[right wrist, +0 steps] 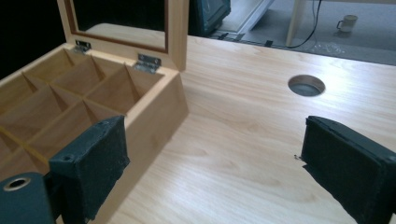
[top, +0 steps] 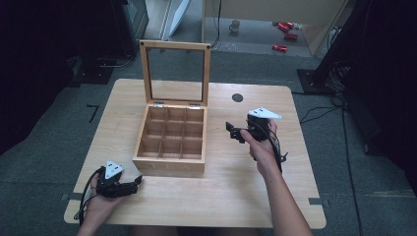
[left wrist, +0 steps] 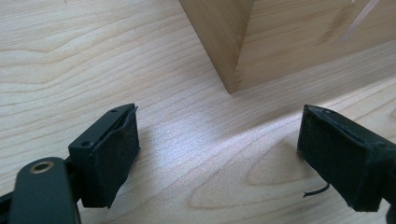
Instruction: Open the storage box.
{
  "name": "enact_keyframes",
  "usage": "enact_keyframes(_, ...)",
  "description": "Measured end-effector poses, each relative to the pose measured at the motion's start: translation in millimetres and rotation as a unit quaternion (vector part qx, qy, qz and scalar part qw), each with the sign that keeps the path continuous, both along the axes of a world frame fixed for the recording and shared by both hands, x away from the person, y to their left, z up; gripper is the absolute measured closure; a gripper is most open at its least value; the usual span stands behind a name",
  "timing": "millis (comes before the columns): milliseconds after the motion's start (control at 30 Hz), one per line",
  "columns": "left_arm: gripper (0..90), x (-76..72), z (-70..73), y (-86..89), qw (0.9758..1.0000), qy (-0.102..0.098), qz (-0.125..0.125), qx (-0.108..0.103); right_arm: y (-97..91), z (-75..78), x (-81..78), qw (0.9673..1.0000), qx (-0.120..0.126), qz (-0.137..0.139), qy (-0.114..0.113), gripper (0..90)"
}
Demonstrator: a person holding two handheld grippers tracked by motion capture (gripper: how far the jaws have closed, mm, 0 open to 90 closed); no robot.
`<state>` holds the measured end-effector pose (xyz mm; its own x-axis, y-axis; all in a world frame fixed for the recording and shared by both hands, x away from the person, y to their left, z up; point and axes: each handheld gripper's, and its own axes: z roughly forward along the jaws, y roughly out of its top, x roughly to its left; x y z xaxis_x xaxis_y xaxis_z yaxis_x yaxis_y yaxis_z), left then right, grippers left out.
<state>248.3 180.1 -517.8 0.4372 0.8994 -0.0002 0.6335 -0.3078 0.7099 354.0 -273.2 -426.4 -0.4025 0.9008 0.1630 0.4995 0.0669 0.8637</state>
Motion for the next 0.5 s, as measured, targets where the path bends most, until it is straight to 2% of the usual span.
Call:
enact_keyframes(200, 13.3, -0.1, 0.0, -0.2, 1.0000, 0.000, 0.000, 0.001, -12.7, -5.2, -17.6, 1.0000, -0.003, -0.004, -0.002, 7.4)
enact_keyframes(500, 13.3, -0.2, -0.1, -0.4, 1.0000, -0.001, 0.001, 0.002, -41.6, -19.7, -48.2, 0.9995, 0.001, -0.030, 0.003, 7.4)
